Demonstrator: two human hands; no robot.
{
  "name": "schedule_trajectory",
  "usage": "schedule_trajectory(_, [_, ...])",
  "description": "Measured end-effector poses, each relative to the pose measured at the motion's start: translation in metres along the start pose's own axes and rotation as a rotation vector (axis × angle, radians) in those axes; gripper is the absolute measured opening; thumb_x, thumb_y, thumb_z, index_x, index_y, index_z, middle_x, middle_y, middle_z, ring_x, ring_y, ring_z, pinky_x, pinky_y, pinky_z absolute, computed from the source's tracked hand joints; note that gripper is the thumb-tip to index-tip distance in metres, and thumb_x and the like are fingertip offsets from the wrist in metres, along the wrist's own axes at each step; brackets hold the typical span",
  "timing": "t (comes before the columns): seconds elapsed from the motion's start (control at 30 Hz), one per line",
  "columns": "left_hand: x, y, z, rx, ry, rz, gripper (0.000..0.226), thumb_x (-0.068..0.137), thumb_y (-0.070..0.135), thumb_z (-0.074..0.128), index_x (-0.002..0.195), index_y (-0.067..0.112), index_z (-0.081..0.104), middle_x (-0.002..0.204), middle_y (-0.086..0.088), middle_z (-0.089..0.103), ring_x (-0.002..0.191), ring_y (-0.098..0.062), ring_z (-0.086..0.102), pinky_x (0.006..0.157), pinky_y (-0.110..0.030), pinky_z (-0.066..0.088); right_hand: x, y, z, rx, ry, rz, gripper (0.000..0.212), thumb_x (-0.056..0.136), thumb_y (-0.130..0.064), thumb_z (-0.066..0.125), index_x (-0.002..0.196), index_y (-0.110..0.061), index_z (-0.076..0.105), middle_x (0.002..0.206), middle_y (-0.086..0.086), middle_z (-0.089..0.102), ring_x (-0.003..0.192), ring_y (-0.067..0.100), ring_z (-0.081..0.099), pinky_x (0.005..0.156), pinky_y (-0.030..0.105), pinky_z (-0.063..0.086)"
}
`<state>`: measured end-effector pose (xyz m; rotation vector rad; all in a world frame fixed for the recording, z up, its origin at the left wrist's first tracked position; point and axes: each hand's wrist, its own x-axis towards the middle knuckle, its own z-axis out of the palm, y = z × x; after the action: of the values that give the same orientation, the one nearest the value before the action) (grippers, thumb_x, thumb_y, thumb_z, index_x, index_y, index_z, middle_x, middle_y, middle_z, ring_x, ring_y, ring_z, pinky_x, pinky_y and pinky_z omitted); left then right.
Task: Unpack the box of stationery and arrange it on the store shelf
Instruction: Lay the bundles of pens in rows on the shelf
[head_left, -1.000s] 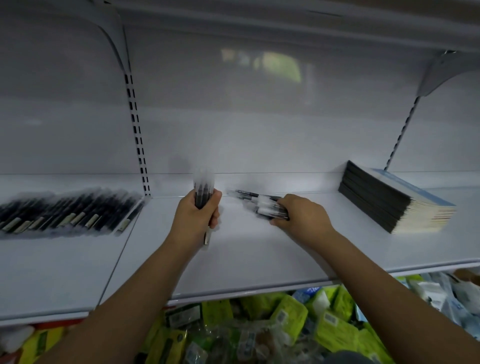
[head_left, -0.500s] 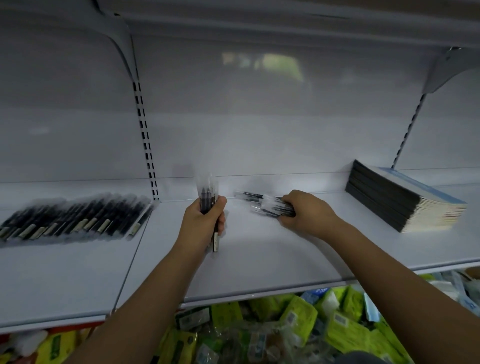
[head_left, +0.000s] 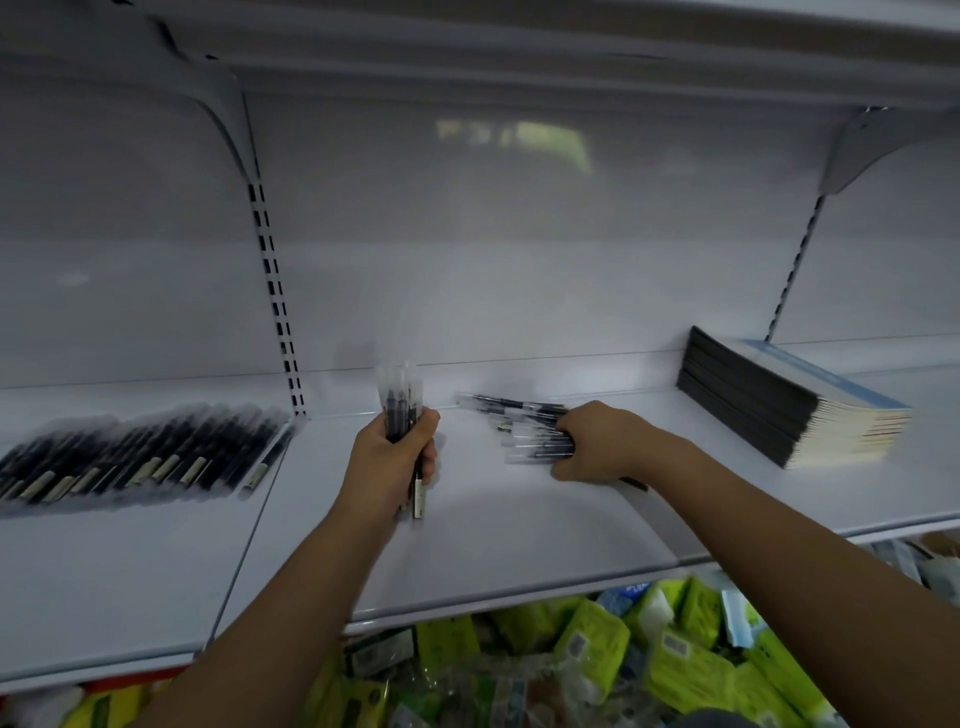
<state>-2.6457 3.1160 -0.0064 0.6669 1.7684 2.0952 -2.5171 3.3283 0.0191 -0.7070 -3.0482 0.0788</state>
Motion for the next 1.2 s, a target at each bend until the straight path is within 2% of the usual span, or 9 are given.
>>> schedule_trajectory(0.1, [0.003, 0.001, 0.004, -0.132, 0.01, -0.04, 0.014, 0.095, 0.015, 0.064, 0.087, 0.006, 0.057, 0.062, -0.004, 0.055, 0.048, -0.015, 0.048, 0.045, -0.025, 0.045, -0.007, 0.009, 0.002, 0.181, 0.172, 0.001, 0.024, 0.081, -0.04, 0.067, 0.074, -0.02, 0.056, 0.074, -0.006, 0.056, 0.074, 0.018, 0.058, 0.058, 0.026, 0.041])
schedule_trajectory(0.2, [0.009, -0.001, 0.01, -0.235, 0.031, -0.076, 0.006, 0.094, 0.011, 0.064, 0.092, 0.008, 0.06, 0.066, -0.003, 0.057, 0.05, -0.014, 0.049, 0.046, -0.025, 0.044, -0.013, 0.022, -0.005, 0.707, 0.432, 0.054, 0.015, 0.087, -0.025, 0.067, 0.084, -0.012, 0.062, 0.079, 0.004, 0.067, 0.07, 0.022, 0.064, 0.062, 0.03, 0.051])
schedule_trajectory(0.33, [0.019, -0.002, 0.029, 0.065, 0.056, -0.046, 0.008, 0.092, 0.012, 0.068, 0.097, 0.009, 0.063, 0.068, -0.004, 0.055, 0.048, -0.012, 0.049, 0.045, -0.022, 0.045, -0.022, 0.04, -0.001, 1.177, 0.709, 0.152, 0.006, 0.092, -0.017, 0.065, 0.091, -0.013, 0.062, 0.079, 0.003, 0.07, 0.069, 0.014, 0.069, 0.071, 0.028, 0.057])
schedule_trajectory(0.47, [0.035, -0.005, 0.054, 0.433, -0.053, 0.111, 0.005, 0.09, 0.015, 0.069, 0.089, 0.01, 0.068, 0.072, -0.006, 0.066, 0.043, -0.006, 0.055, 0.048, -0.02, 0.047, -0.024, 0.053, 0.025, 1.328, 0.703, 0.228, 0.011, 0.089, -0.012, 0.069, 0.09, -0.007, 0.06, 0.068, 0.004, 0.055, 0.053, 0.007, 0.053, 0.057, 0.022, 0.05])
schedule_trajectory(0.67, [0.047, -0.016, 0.097, 1.059, -0.502, 0.486, 0.019, 0.087, 0.035, 0.07, 0.086, 0.02, 0.059, 0.088, 0.005, 0.058, 0.082, -0.015, 0.059, 0.072, -0.031, 0.048, -0.019, 0.066, 0.03, 1.5, 0.735, 0.327, 0.009, 0.091, -0.014, 0.066, 0.087, -0.013, 0.059, 0.055, -0.001, 0.054, 0.048, 0.011, 0.048, 0.055, 0.031, 0.044])
schedule_trajectory(0.73, [0.052, -0.018, 0.105, 1.139, -0.527, 0.546, 0.024, 0.088, 0.039, 0.068, 0.096, 0.017, 0.062, 0.096, 0.004, 0.06, 0.091, -0.016, 0.06, 0.075, -0.032, 0.048, -0.019, 0.068, 0.031, 1.573, 0.744, 0.345, 0.01, 0.092, -0.014, 0.066, 0.087, -0.013, 0.057, 0.052, -0.003, 0.054, 0.046, 0.011, 0.047, 0.051, 0.031, 0.042])
schedule_trajectory(0.93, [0.064, -0.005, 0.119, 1.407, -0.58, 0.573, 0.024, 0.086, 0.043, 0.068, 0.082, 0.023, 0.056, 0.09, 0.0, 0.063, 0.085, -0.019, 0.058, 0.065, -0.028, 0.042, -0.016, 0.072, 0.033, 1.579, 0.716, 0.35, 0.011, 0.091, -0.014, 0.065, 0.083, -0.015, 0.057, 0.052, -0.002, 0.052, 0.049, 0.015, 0.045, 0.052, 0.033, 0.038])
schedule_trajectory(1.07, [0.071, 0.007, 0.106, 1.218, -0.601, 0.381, 0.029, 0.081, 0.035, 0.073, 0.065, 0.021, 0.054, 0.066, 0.006, 0.059, 0.064, -0.013, 0.056, 0.057, -0.025, 0.04, -0.016, 0.073, 0.035, 1.57, 0.708, 0.334, 0.011, 0.091, -0.014, 0.065, 0.083, -0.014, 0.057, 0.054, 0.0, 0.052, 0.05, 0.016, 0.045, 0.054, 0.035, 0.04])
schedule_trajectory(1.2, [0.078, 0.023, 0.088, 0.635, -0.307, 0.18, 0.014, 0.089, 0.016, 0.067, 0.077, 0.015, 0.059, 0.058, 0.004, 0.063, 0.046, -0.002, 0.054, 0.051, -0.016, 0.045, -0.015, 0.074, 0.036, 1.574, 0.716, 0.326, 0.01, 0.091, -0.013, 0.065, 0.085, -0.012, 0.057, 0.054, 0.0, 0.053, 0.05, 0.016, 0.046, 0.055, 0.036, 0.04])
